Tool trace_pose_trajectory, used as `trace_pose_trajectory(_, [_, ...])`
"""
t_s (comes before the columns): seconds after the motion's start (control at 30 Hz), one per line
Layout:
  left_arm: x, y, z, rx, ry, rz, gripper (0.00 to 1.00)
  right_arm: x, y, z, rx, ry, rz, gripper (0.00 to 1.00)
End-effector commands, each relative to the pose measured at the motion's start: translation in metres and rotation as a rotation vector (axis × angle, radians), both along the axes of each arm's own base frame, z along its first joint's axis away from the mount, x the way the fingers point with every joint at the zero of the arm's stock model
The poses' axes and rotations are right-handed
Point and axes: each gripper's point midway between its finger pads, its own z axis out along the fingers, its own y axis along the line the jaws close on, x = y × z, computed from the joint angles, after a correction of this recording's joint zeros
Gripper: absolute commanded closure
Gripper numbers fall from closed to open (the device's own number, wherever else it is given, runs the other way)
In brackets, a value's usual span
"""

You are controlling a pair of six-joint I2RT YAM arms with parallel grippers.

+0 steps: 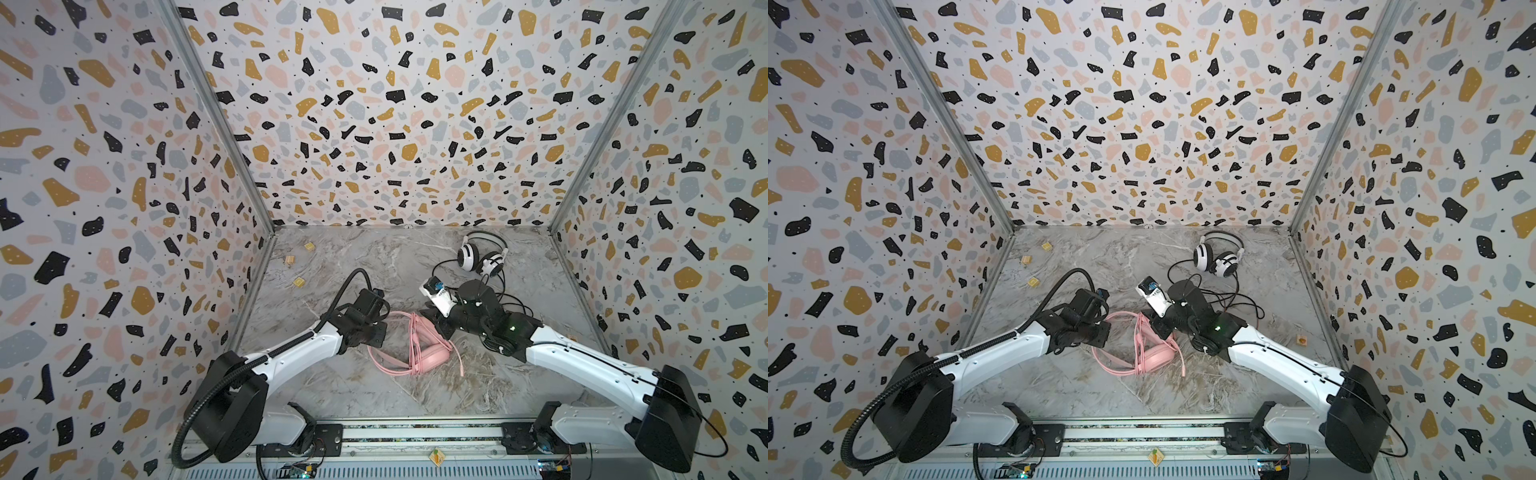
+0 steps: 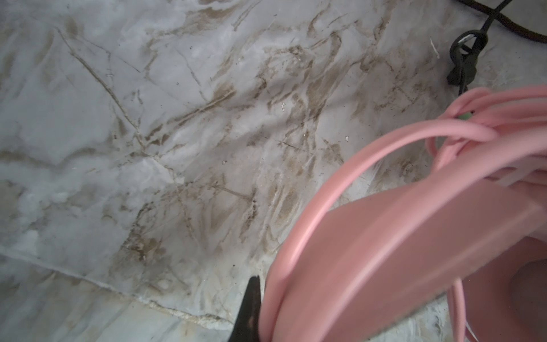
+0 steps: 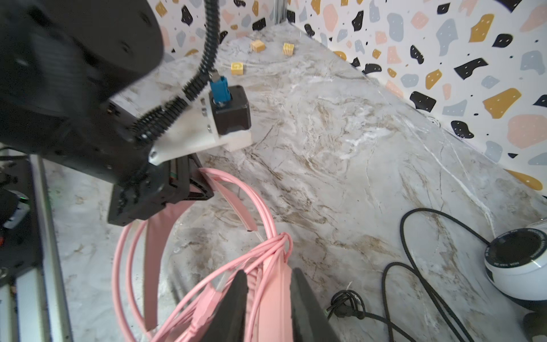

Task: Wrap the headphones

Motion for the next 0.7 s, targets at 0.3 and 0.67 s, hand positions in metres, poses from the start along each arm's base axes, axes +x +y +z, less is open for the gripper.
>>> trace_pose_trajectory(0.3, [0.065,0.008,0.053,-0.305,-0.113,0.195,1.00,-0.011,-0.020,-0.017,0.065,0.092,-0.110,0.76])
trace_pose_trajectory(0.67, [0.162,0.073,0.056,-0.389,-0.172,0.500,1.00,-0.005,-0.055,-0.006,0.143,0.049,-0.261,0.76])
